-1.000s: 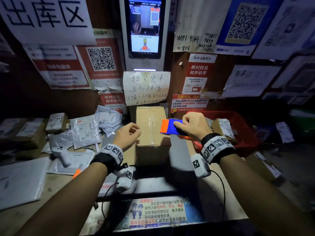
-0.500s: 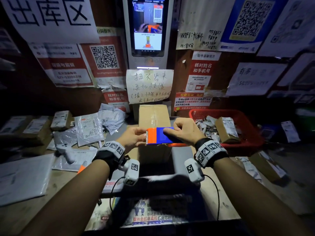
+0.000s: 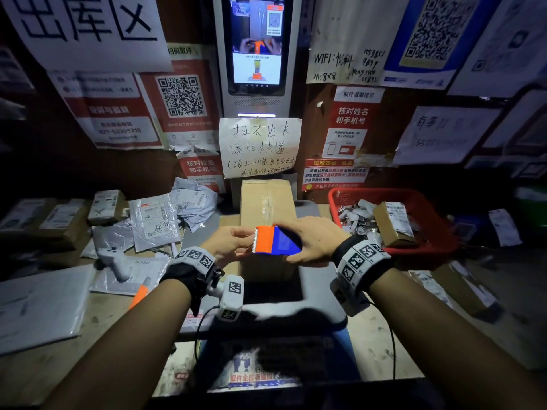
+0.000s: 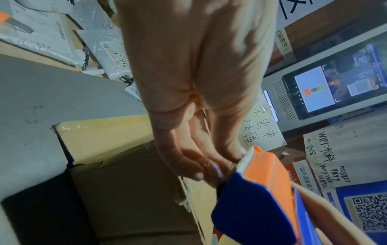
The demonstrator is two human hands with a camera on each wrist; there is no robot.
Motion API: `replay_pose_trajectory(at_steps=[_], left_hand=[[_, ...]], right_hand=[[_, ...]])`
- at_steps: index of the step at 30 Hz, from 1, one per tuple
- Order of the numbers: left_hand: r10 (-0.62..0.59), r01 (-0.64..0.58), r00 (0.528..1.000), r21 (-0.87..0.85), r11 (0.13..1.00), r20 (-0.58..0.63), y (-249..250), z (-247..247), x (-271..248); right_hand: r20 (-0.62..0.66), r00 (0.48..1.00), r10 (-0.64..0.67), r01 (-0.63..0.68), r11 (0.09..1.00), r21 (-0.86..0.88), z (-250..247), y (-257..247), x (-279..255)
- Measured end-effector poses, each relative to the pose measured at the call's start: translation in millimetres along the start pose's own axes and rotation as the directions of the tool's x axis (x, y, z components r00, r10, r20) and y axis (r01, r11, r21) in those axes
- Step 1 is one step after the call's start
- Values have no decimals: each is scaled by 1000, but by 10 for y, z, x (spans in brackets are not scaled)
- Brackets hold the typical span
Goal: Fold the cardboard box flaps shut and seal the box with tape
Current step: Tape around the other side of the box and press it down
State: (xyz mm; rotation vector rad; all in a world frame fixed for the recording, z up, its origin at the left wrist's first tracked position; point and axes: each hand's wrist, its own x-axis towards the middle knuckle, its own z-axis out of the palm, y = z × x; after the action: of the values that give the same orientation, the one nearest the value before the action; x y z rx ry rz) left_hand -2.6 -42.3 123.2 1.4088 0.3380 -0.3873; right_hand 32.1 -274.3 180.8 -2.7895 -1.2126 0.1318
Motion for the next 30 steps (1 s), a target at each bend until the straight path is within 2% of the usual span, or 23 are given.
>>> replay_pose_trajectory(at_steps=[3, 9, 13, 17, 24, 30], left_hand=[[-35, 35, 999, 3, 999, 22, 35, 0, -19], [-20, 20, 1000, 61, 998, -9, 48, 52, -17], [31, -11, 993, 168, 986, -118, 111, 137, -12], [72, -22, 968, 205, 978, -242, 169, 141, 62], [82, -19, 964, 240, 971, -254, 180, 126, 62], [86, -1, 938, 247, 969, -335, 133, -414, -54]], right_hand=[[-8, 999, -49, 50, 996, 73, 7, 33, -29], [-77, 990, -116, 120, 992, 40, -42, 140, -6], [-87, 987, -135, 139, 989, 51, -17, 169, -4], [-98, 991, -96, 105, 991, 89, 29, 244, 3], [-13, 999, -37, 39, 990, 138, 60, 339, 7], [7, 999, 48, -49, 990, 129, 51, 648, -241]])
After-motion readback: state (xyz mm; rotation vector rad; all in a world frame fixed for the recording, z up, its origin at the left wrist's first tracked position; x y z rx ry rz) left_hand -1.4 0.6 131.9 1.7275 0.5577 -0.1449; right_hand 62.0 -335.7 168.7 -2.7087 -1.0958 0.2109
